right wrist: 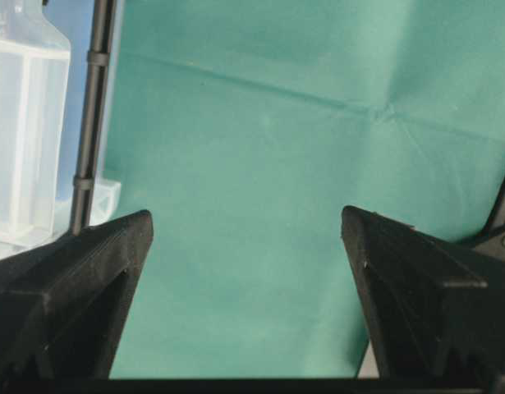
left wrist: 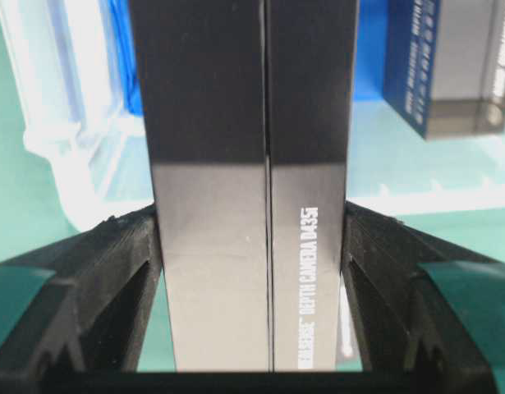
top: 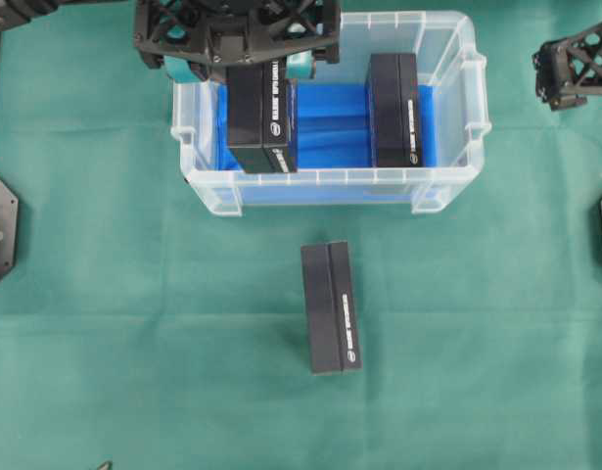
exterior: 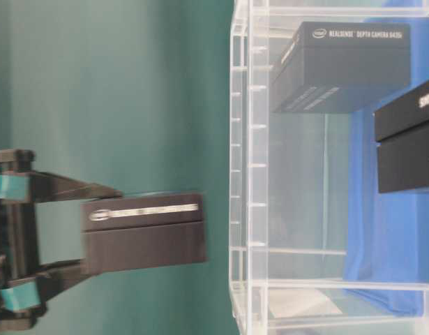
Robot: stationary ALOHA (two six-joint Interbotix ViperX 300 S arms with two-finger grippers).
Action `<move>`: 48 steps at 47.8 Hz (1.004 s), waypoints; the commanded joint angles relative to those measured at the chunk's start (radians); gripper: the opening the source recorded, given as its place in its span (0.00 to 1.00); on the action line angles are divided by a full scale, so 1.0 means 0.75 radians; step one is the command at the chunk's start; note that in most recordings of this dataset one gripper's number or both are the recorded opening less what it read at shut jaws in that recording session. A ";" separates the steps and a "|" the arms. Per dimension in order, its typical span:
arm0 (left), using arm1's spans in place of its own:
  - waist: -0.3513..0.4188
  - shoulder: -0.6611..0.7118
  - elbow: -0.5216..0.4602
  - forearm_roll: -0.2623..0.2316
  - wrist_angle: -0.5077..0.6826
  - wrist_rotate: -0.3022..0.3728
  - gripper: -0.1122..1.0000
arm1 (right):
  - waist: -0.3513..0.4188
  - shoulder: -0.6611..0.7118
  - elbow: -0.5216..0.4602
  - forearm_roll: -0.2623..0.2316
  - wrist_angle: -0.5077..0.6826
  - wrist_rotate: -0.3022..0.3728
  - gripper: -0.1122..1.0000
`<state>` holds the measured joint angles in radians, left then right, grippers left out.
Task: Take out the box from the case.
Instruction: 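Close the left gripper on the box and lift it up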
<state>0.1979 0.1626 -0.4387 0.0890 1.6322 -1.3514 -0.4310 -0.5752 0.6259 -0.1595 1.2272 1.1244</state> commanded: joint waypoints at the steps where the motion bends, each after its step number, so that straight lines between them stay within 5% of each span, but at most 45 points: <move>1: -0.006 -0.053 -0.090 0.004 0.033 -0.004 0.64 | 0.002 -0.014 -0.008 -0.004 -0.004 -0.002 0.91; 16: -0.018 -0.043 -0.190 0.006 0.129 -0.010 0.64 | 0.002 -0.031 0.000 -0.004 -0.004 -0.002 0.91; 48: -0.018 -0.045 -0.188 0.016 0.131 -0.012 0.64 | 0.002 -0.033 0.000 -0.004 -0.004 -0.002 0.91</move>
<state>0.1856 0.1626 -0.5538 0.0951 1.7334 -1.3606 -0.4310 -0.5952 0.6366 -0.1595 1.2272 1.1244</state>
